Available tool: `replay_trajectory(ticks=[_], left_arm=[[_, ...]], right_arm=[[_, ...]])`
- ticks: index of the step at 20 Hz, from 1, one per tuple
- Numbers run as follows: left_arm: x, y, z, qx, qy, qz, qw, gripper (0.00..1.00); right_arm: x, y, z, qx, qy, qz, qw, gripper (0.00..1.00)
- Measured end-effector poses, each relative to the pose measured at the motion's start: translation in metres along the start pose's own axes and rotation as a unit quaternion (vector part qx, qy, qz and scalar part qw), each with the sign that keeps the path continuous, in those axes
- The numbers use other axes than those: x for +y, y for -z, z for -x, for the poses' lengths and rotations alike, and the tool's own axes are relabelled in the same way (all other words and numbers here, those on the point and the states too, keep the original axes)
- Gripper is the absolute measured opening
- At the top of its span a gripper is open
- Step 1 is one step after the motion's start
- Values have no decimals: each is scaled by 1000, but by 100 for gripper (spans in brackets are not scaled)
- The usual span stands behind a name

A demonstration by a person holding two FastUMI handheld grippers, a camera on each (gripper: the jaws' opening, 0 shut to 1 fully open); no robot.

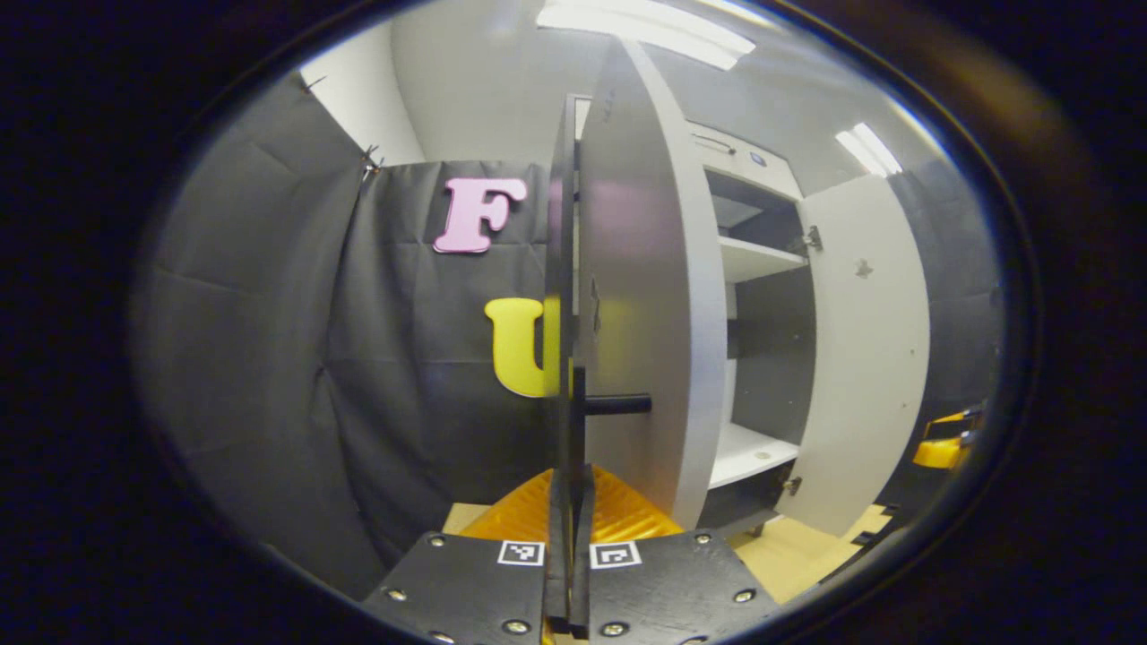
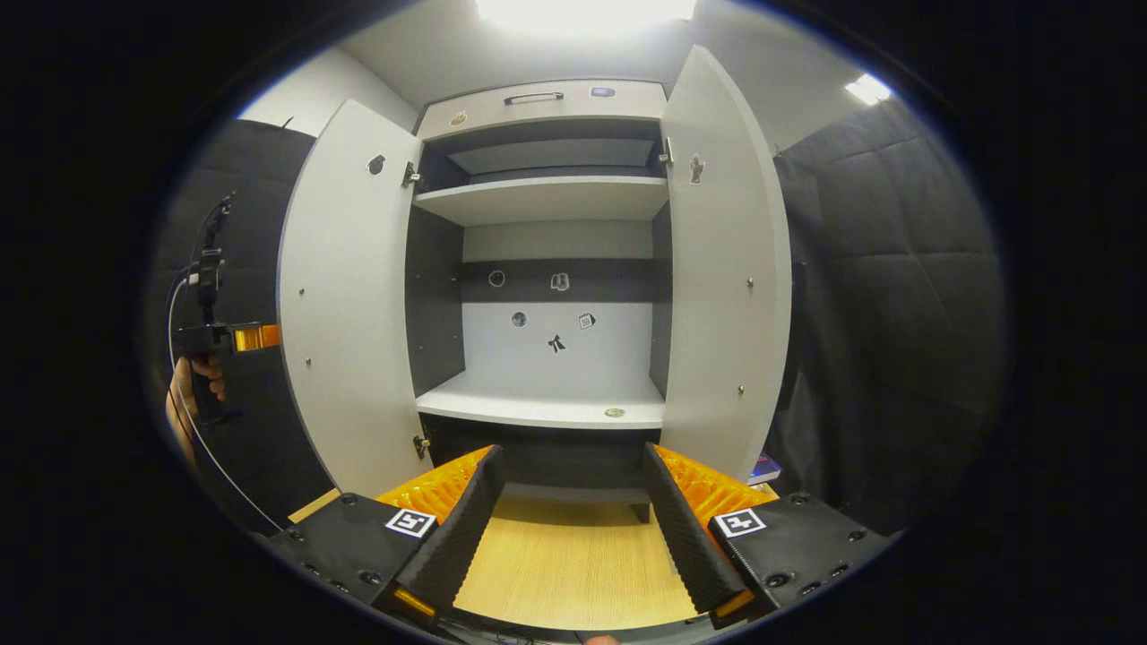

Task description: Open the right door of the double-door shoe cabinet with the right hand, and open the left door with the left hand.

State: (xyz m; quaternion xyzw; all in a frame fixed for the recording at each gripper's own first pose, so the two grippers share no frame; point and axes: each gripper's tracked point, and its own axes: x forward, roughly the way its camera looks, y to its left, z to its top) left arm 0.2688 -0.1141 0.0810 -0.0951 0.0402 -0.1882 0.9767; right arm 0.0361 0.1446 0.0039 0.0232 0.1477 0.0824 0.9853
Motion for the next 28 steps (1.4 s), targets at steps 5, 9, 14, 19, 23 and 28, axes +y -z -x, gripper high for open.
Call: replay_trajectory(ticks=[5,9,14,19,23,28], left_arm=[[6,1,5,2,-12,-12,1000,0],[11,-8,8,-15,-53,-14,998,4],[-2,-5,18,-20,-71,-17,997,0],[-15,-4,34,-18,-85,-36,996,3],[-21,-2,42,-21,-108,-42,993,6],[-19,3,55,-10,-124,-58,991,10]], right_arm=[[10,-1,0,-3,-4,8,1000,96],[-2,-19,14,-34,-18,18,999,96],[-42,-32,35,-60,-27,16,998,97],[-84,-29,58,-67,-34,6,997,97],[-106,-23,75,-69,-42,7,997,97],[-114,-18,90,-72,-35,0,997,98]])
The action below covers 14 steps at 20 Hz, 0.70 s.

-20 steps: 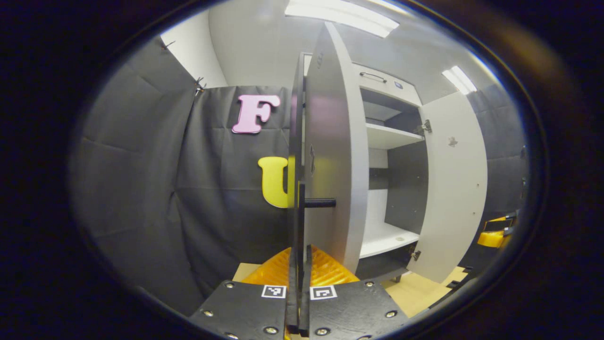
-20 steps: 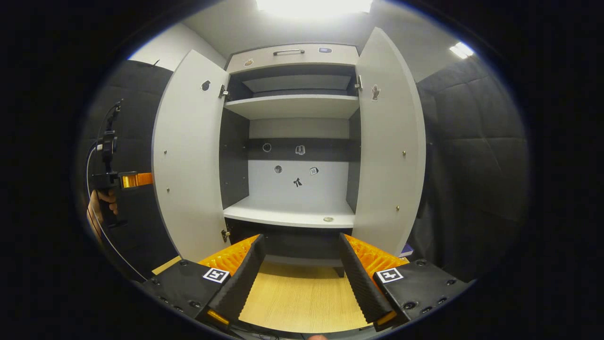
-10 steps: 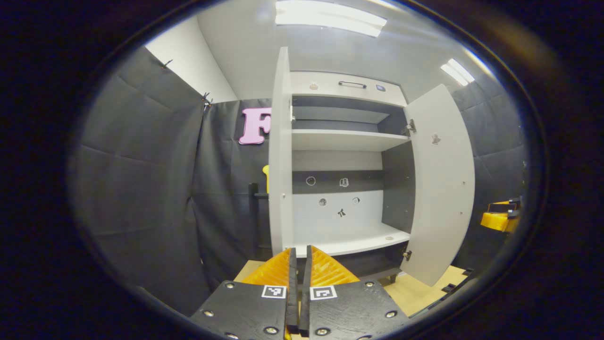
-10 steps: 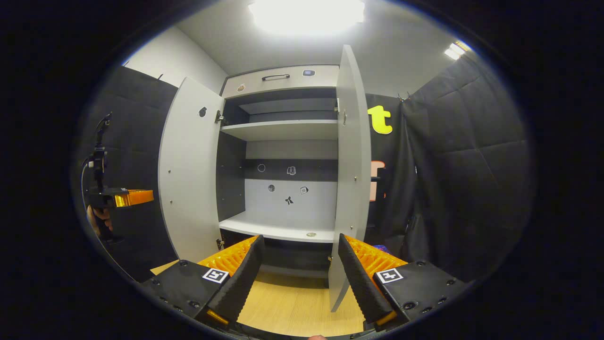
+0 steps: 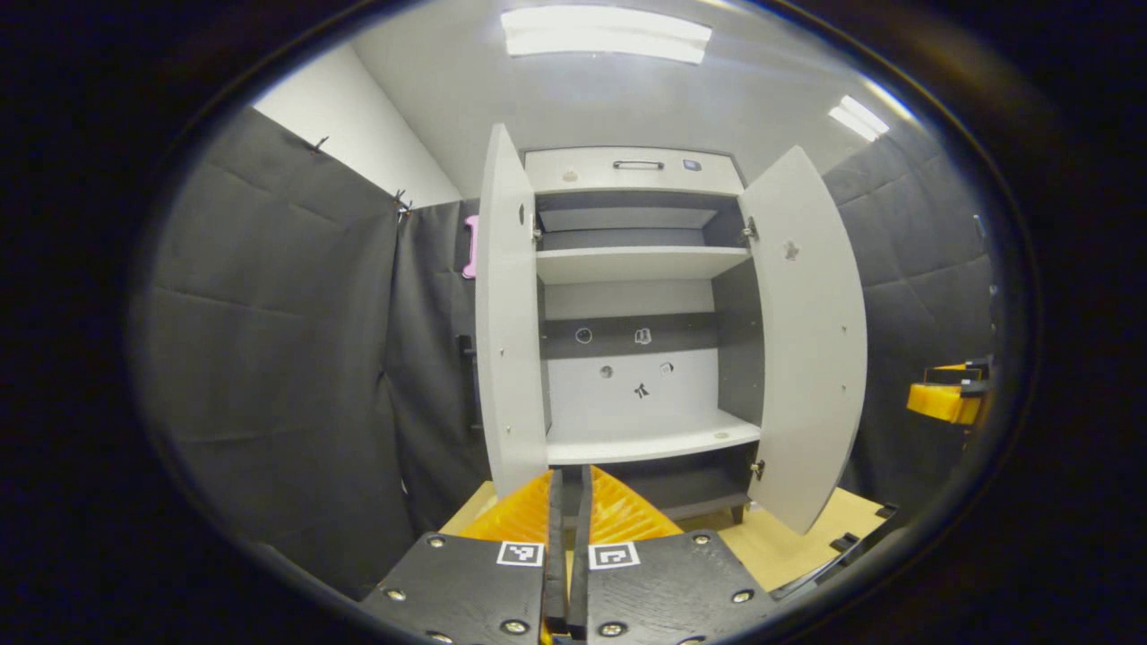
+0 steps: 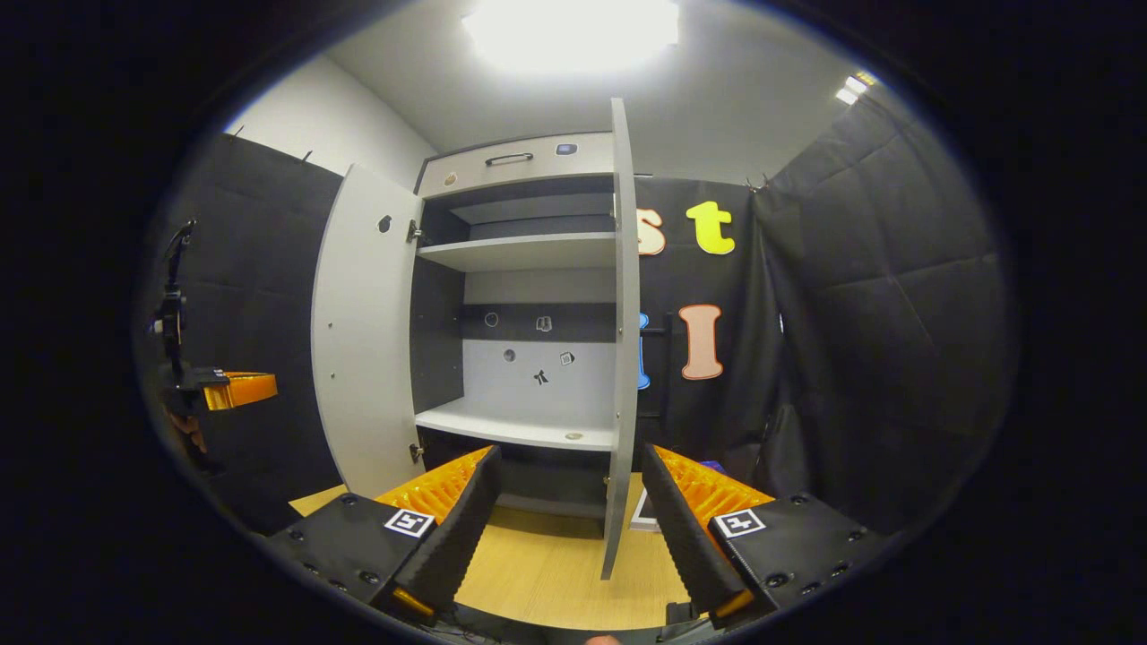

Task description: Open the right door of the double-door shoe cabinet with the right hand, and open the left door with the left hand.

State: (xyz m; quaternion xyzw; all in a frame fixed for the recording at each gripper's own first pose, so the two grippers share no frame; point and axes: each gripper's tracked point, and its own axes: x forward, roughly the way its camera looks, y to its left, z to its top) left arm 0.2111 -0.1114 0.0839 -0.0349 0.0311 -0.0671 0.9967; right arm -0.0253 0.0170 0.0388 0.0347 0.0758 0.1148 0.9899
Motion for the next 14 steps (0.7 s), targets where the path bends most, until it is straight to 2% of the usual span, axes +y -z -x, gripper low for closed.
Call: replay_trajectory(ticks=[1,6,7,10,11,14], left_arm=[[1,1,1,0,-3,-2,1000,4],[6,5,6,3,-9,-1,1000,3],[9,5,7,3,-11,-3,1000,0],[12,8,8,9,-8,-10,1000,9],[14,10,9,11,-9,-14,1000,17],[15,10,7,13,-5,-14,1000,24]], right_arm=[[-2,0,2,-1,5,-1,1000,97],[4,1,9,-3,28,-2,1000,98],[3,0,10,-4,37,0,999,97],[14,0,10,-7,42,-6,999,97],[17,0,11,-5,43,-5,999,97],[23,0,8,-5,50,1,999,98]])
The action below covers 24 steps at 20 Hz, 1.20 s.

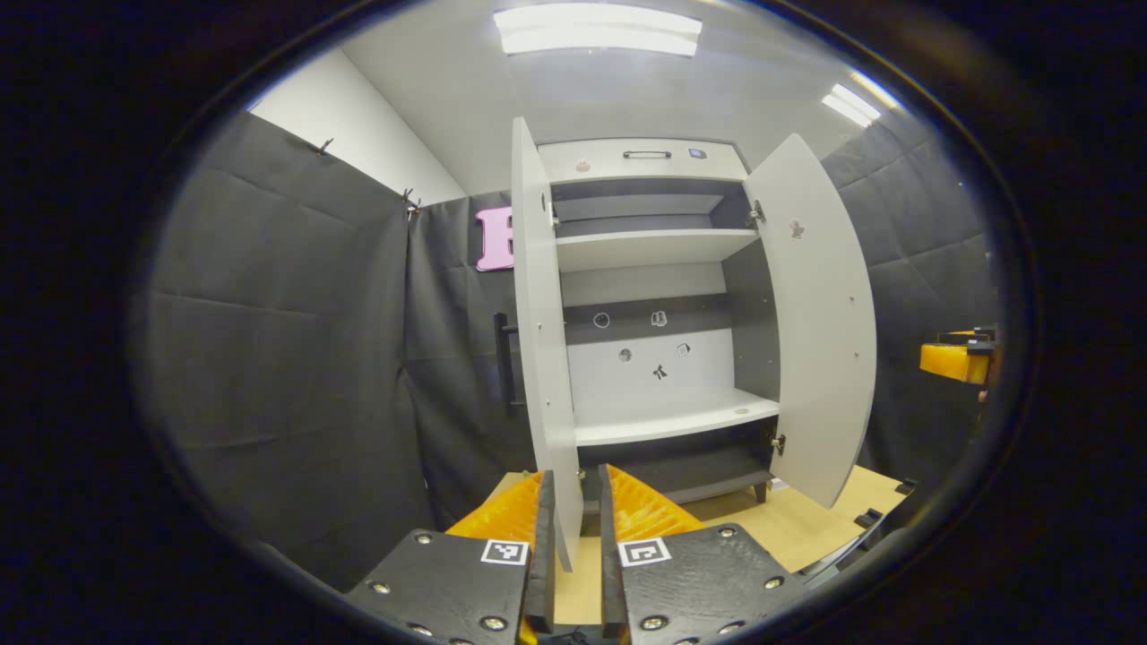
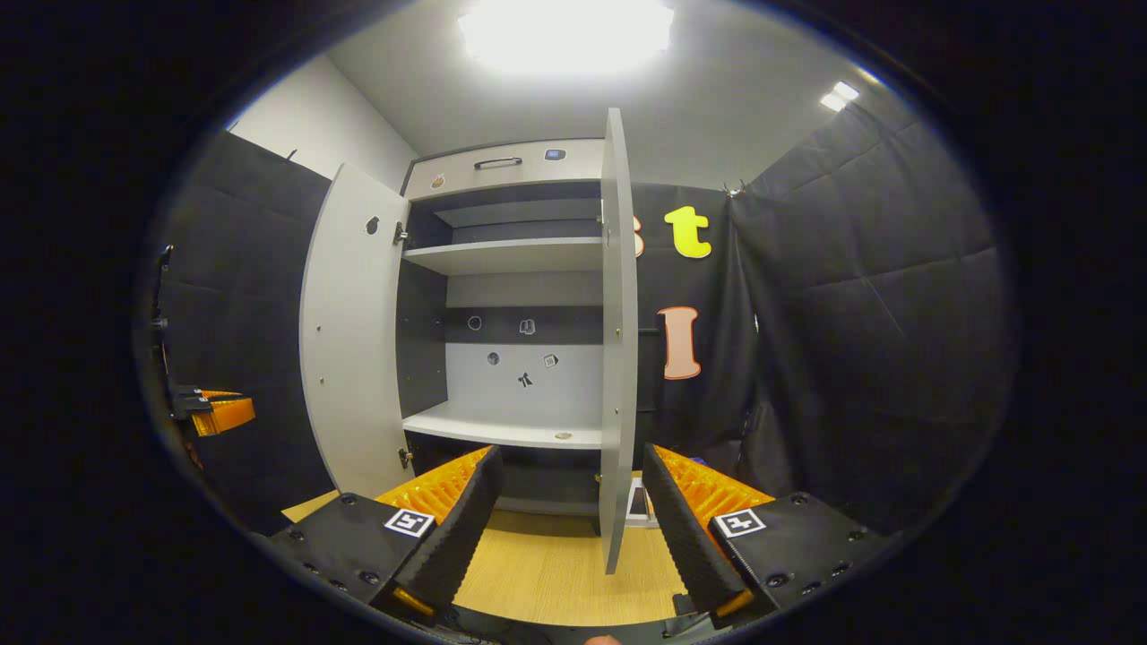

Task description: Open the right door of the double-door shoe cabinet with the right hand, and open the left door with the left hand.

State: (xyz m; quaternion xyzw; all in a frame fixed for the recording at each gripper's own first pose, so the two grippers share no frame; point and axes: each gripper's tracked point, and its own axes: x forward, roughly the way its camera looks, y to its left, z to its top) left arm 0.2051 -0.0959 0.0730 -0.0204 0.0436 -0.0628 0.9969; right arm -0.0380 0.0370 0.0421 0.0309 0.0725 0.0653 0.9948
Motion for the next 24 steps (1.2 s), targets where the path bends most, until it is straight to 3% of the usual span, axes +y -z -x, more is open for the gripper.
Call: replay_trajectory(ticks=[5,8,9,11,13,24], left_arm=[[4,-5,-1,-13,-10,10,1000,30],[7,-7,-3,-24,-17,8,1000,75],[10,-8,-4,-28,-21,6,999,80],[12,-8,-4,-29,-27,4,999,82],[13,-7,-3,-27,-28,3,999,90],[17,-6,-7,-22,-37,-5,999,90]], right_arm=[[8,-4,0,-5,7,-1,1000,98],[11,-3,-2,-4,9,2,1000,98],[13,-4,-2,-4,8,2,1000,97],[14,-4,-3,-4,8,3,1000,97],[16,-4,-4,-4,9,4,1000,97],[11,-6,-12,-7,17,13,1000,98]])
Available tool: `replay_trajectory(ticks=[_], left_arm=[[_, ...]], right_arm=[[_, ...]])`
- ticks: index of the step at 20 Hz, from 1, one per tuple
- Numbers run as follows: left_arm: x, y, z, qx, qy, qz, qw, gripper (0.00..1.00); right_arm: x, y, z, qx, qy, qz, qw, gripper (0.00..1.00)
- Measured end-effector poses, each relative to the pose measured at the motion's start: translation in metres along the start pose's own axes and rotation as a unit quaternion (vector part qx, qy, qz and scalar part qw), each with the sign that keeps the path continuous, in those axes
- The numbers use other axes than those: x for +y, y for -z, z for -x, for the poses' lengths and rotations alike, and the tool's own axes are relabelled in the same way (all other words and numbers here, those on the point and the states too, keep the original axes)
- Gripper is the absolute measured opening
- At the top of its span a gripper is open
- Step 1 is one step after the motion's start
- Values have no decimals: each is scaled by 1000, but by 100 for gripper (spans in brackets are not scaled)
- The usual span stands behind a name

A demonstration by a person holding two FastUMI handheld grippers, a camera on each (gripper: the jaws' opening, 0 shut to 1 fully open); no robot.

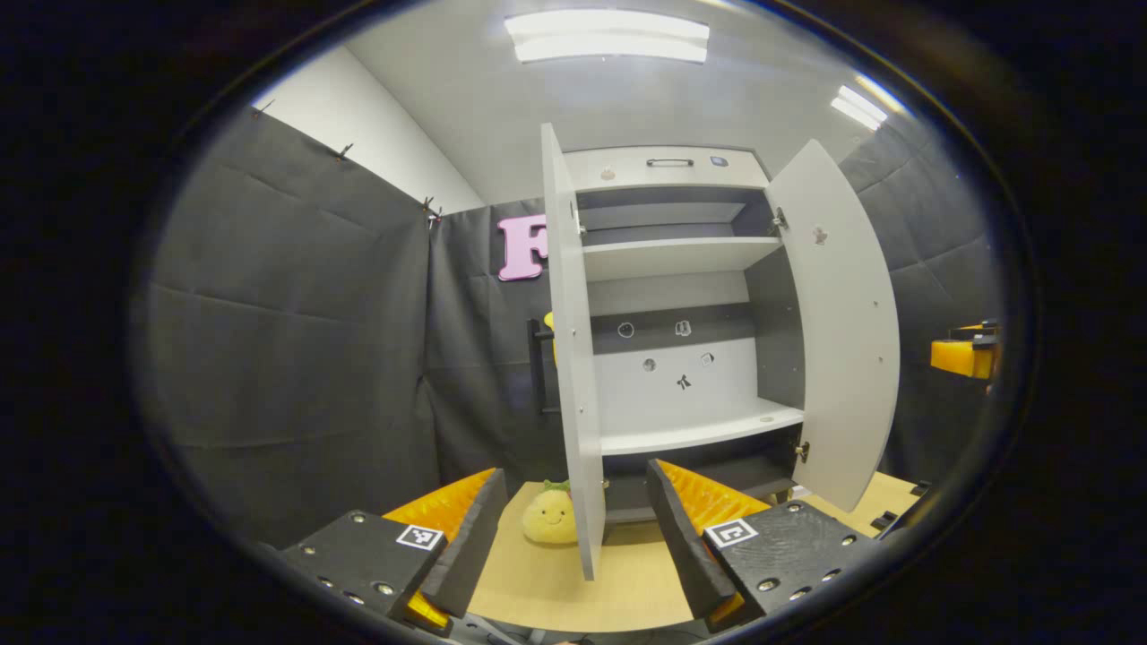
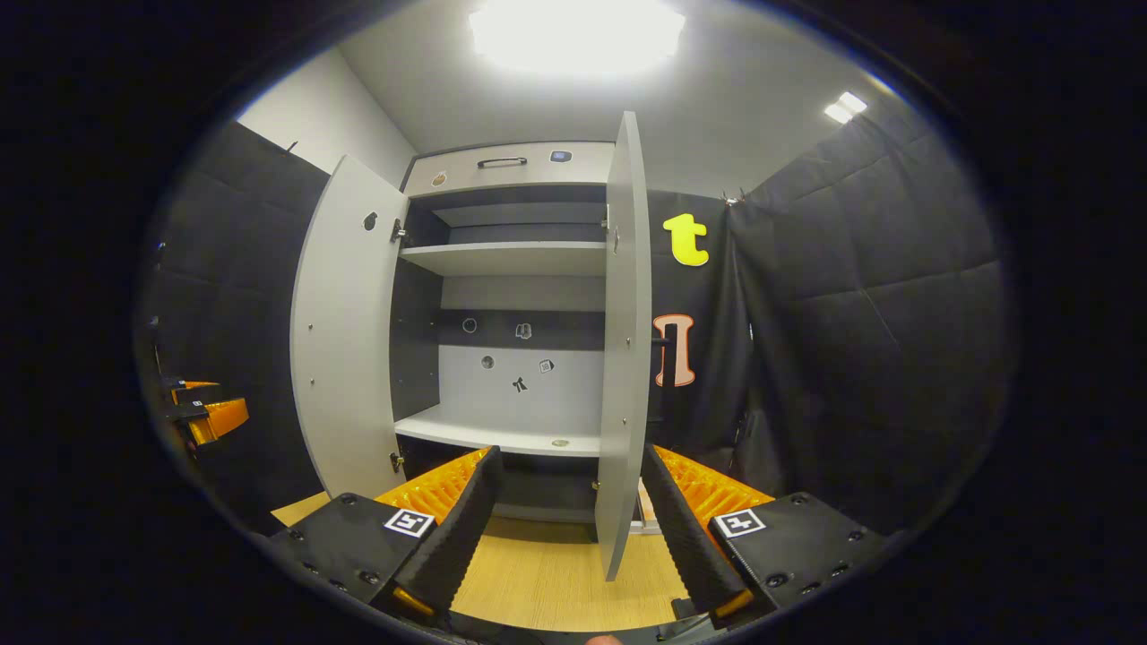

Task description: Open the right door of the double-door shoe cabinet with the right hand, and open the left door with the left hand.

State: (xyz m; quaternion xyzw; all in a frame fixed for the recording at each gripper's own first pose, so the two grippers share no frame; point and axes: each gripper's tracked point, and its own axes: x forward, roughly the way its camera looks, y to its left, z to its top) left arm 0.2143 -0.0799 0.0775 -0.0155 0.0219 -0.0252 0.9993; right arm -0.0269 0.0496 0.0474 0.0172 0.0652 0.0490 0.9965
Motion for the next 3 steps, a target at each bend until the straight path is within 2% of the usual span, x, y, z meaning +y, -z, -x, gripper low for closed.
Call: replay_trajectory(ticks=[3], left_arm=[[2,-1,-1,-1,-5,-1,1000,89]], right_arm=[[-1,-2,-2,-3,2,1,1000,98]])
